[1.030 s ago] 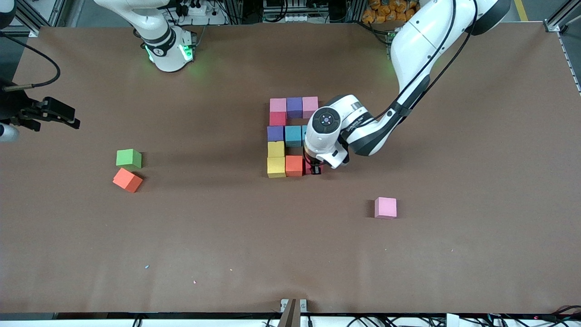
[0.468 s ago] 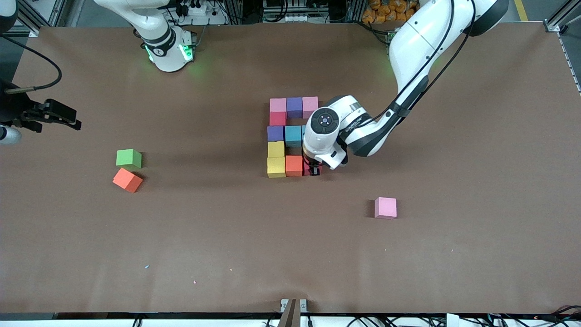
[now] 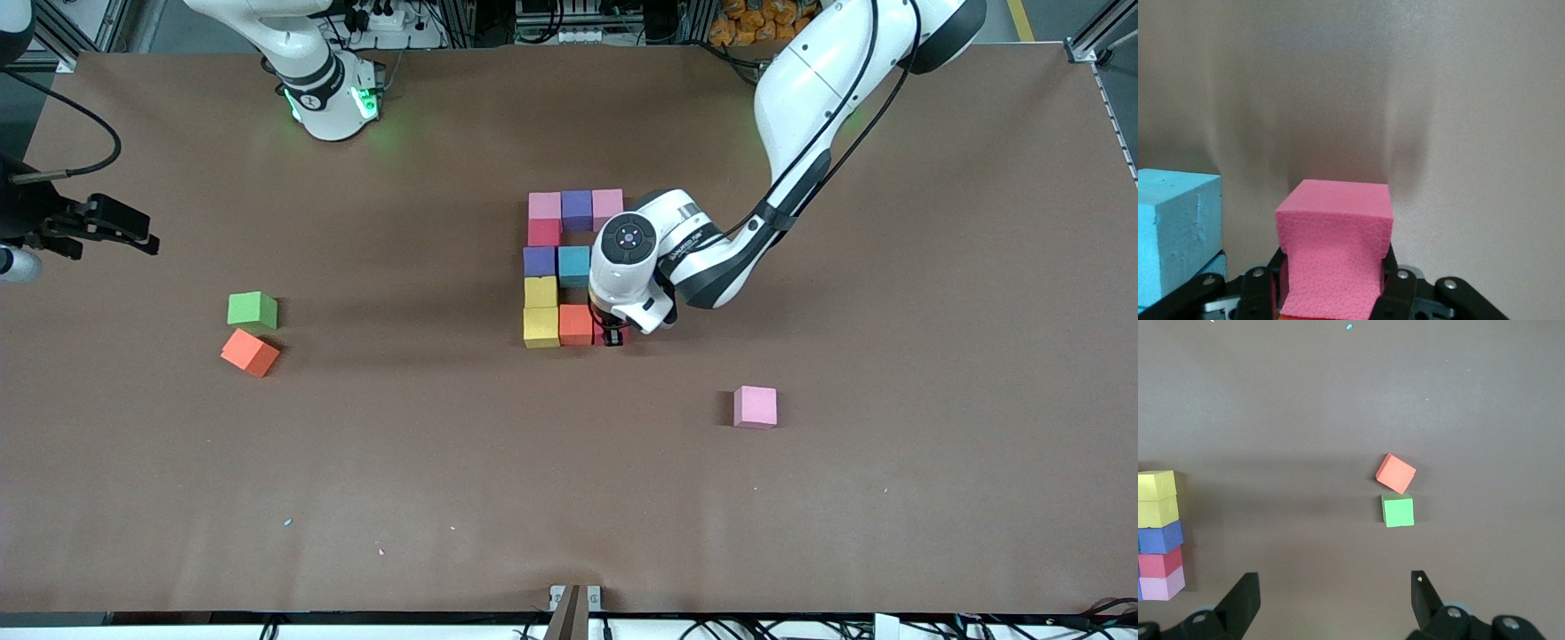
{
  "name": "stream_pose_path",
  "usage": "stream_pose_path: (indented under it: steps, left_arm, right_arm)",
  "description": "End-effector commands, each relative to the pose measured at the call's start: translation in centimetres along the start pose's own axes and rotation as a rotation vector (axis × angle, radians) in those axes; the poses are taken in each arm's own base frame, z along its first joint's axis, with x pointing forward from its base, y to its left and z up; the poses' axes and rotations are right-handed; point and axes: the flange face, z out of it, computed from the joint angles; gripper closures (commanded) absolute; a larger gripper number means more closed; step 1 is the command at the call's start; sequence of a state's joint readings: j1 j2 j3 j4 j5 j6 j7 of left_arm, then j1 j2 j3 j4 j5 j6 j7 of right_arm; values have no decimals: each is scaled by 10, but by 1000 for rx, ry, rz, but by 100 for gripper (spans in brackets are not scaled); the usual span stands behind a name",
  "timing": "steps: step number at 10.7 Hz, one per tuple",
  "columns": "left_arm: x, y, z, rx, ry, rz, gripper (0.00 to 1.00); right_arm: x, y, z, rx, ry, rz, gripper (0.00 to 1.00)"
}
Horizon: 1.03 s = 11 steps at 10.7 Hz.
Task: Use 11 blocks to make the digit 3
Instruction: 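Lower the magenta cube beside orange and open the left gripper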
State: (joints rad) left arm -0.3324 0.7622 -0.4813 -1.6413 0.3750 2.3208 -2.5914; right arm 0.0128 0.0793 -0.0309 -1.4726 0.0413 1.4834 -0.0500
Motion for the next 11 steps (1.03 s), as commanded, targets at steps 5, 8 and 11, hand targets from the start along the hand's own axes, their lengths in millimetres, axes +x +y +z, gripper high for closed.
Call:
stream_pose_path:
  steps: [5, 8, 11]
  left_arm:
    - [-6, 6, 5, -21, 18, 57, 0]
    - [-4, 8, -24, -39, 44, 56, 0]
    - [-11, 1, -72, -64, 42, 58, 0]
  right_arm:
    - [0, -2, -3, -3, -1, 6, 0]
    - [1, -2, -2, -3, -2, 6, 0]
    - [2, -2, 0, -3, -7, 6, 0]
